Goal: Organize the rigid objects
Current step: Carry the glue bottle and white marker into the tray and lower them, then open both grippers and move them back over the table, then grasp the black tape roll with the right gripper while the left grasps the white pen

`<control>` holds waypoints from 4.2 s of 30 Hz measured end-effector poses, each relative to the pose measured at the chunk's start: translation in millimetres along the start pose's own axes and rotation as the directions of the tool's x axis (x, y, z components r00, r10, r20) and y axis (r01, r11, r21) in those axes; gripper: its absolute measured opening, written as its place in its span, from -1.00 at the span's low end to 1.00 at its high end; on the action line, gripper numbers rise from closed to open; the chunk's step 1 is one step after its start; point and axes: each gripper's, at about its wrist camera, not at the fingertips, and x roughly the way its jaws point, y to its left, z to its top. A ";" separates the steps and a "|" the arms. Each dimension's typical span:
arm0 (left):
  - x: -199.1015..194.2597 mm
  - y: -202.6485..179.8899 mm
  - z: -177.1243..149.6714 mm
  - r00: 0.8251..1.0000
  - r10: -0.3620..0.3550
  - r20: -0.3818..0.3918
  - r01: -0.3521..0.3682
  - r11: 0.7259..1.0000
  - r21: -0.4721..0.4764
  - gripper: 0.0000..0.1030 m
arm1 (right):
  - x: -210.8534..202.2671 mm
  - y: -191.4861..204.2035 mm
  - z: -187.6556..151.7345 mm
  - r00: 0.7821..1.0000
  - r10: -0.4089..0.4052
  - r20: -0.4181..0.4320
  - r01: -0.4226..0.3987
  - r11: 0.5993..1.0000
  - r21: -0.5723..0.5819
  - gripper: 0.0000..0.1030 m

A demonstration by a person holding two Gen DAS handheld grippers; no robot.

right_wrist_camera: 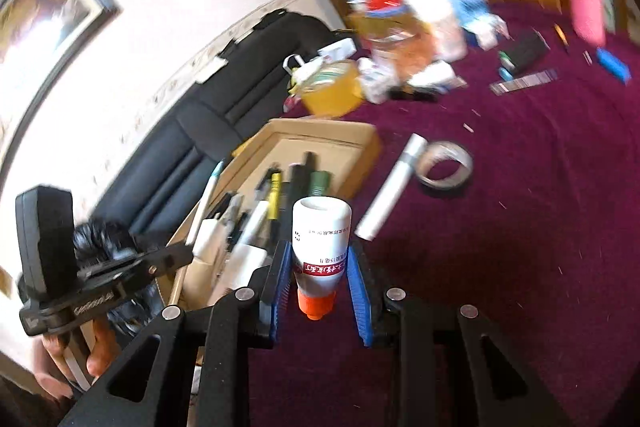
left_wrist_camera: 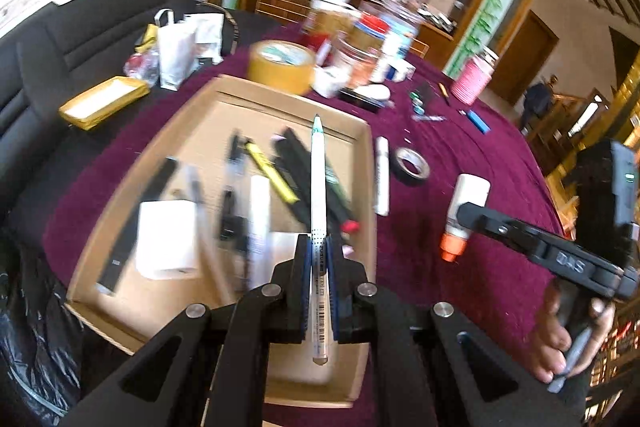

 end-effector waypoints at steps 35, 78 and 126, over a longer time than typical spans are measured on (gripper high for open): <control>92.5 72.3 64.7 0.981 0.127 -0.146 -0.125 0.992 0.028 -0.86 | 158.8 53.1 49.5 0.976 -0.141 -0.165 0.126 0.987 -0.100 -0.40; 86.1 -92.0 44.3 0.993 0.052 -0.110 -0.019 0.960 0.281 0.43 | 14.7 -114.8 21.1 0.994 -0.106 0.038 0.092 0.959 0.269 0.00; 82.3 -95.4 -35.4 0.980 -0.004 -0.199 0.052 0.970 0.236 -0.76 | 54.9 -110.0 51.8 0.963 -0.253 -0.097 0.269 0.937 0.222 -0.12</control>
